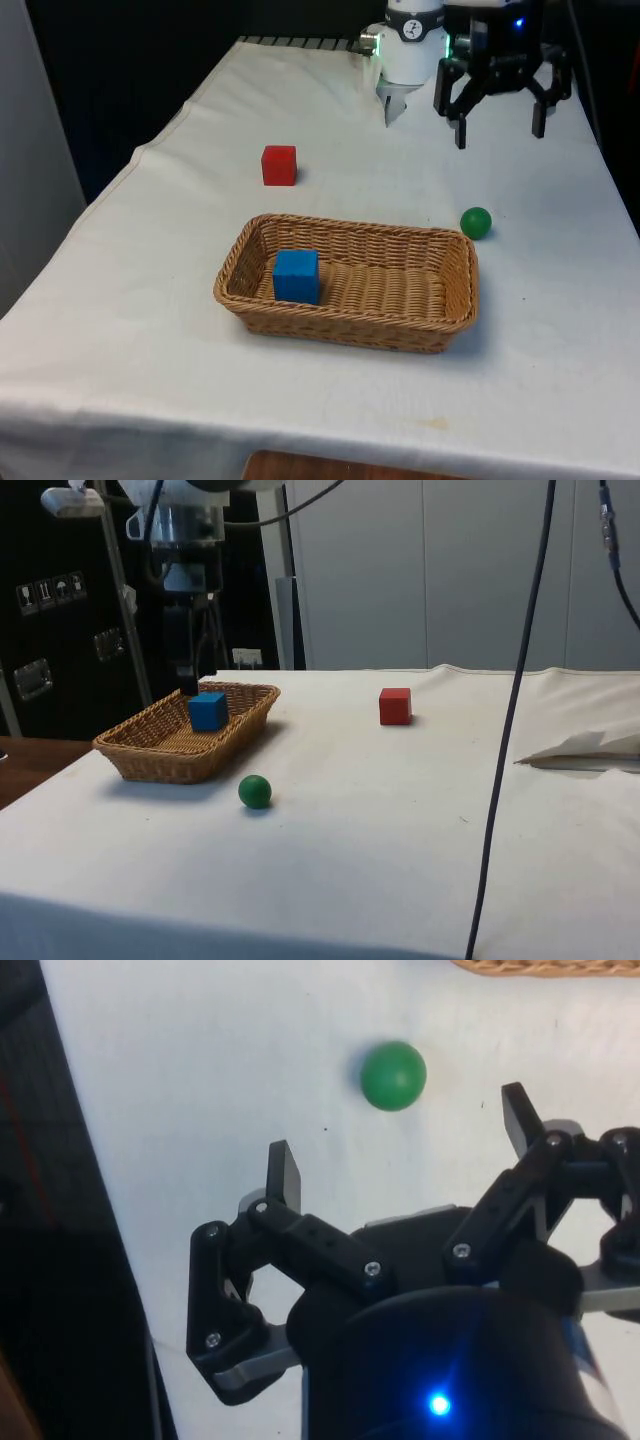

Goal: Place all non-red objects into the basket.

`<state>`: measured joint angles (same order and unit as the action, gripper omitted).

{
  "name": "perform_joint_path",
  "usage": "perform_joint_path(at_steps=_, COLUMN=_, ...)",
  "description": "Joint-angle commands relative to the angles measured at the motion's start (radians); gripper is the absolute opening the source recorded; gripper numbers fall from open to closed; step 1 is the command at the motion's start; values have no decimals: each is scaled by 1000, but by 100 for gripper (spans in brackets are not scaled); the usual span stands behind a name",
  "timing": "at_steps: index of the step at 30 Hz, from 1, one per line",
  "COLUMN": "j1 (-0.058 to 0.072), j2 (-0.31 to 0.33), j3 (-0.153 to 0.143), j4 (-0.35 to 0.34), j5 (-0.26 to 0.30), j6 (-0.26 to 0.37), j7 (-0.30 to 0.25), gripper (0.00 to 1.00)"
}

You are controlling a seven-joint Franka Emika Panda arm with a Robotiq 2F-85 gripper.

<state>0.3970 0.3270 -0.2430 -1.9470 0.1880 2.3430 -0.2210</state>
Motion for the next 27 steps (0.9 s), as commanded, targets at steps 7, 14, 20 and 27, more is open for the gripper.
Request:
perform_joint_path(at_steps=7, j1=0, j2=6, j3=11, j4=-16, j5=-17, j6=18, j7=-7, gripper=100)
perform_joint_path(at_steps=14, j1=0, j2=19, j3=13, j4=-26, j5=-16, j6=21, j7=-13, gripper=100)
perform_joint_path(at_steps=20, j1=4, j2=50, j3=17, j4=-34, j5=-30, j6=55, j7=-12, gripper=100)
perform_joint_path(at_steps=27, j1=3, j2=73, j3=27, j4=-44, j5=-32, j6=75, j7=-17, gripper=100)
